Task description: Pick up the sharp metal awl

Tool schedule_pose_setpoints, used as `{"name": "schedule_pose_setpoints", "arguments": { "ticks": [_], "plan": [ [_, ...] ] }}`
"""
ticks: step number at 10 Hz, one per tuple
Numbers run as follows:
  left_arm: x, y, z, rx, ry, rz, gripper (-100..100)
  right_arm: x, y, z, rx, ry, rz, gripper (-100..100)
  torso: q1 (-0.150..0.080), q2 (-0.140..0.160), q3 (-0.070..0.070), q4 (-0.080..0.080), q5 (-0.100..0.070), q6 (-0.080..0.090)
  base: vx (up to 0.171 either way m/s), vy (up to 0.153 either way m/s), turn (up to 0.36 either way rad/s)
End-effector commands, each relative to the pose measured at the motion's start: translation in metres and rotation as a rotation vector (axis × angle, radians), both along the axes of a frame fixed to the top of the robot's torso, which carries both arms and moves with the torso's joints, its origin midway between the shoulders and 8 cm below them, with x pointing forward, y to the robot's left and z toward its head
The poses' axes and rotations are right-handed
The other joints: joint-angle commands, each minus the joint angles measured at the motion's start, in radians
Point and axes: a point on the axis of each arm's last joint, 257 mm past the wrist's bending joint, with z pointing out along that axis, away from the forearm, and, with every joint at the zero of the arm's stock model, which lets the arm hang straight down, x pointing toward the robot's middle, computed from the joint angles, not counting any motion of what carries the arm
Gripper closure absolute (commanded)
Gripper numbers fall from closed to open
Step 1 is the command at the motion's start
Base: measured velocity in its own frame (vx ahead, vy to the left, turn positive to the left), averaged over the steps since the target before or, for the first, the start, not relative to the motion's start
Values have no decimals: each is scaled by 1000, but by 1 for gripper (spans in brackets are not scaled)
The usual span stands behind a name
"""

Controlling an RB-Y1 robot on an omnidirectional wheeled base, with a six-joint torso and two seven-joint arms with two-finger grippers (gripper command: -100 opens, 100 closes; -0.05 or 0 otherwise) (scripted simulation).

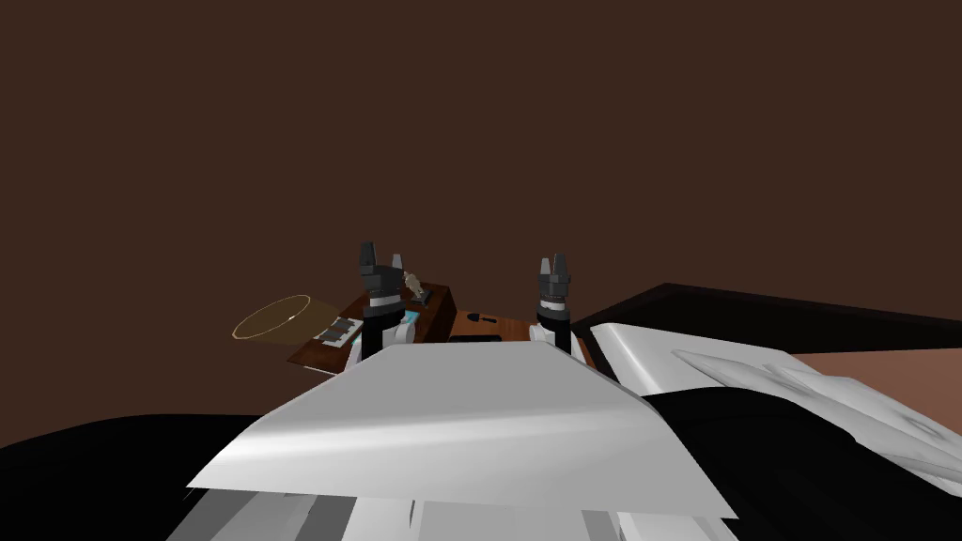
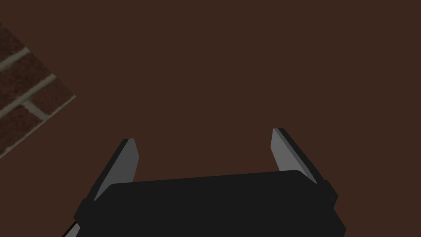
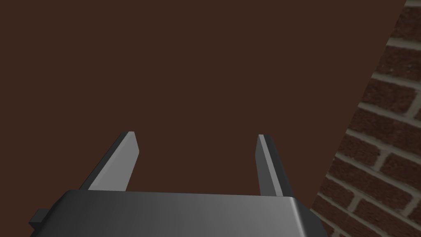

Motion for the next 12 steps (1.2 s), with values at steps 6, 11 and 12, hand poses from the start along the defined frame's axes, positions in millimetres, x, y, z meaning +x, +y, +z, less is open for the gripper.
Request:
{"name": "schedule_pose_setpoints", "arguments": {
  "ticks": [6, 11, 12],
  "plan": [
    [28, -13, -63, 214, 193, -33, -100, 0, 0, 0, 0, 0, 0, 0, 1, 0, 0, 0, 0, 0, -4, 8, -19],
    [45, -7, -142, 346, 398, -2, -100, 0, 0, 0, 0, 0, 0, 0, 2, 1, 0, 0, 0, 0, -13, 23, -33],
    [48, -3, -165, 376, 455, 8, -100, 0, 0, 0, 0, 0, 0, 0, 1, 1, 0, 0, 0, 0, -15, 24, -49]
  ]
}}
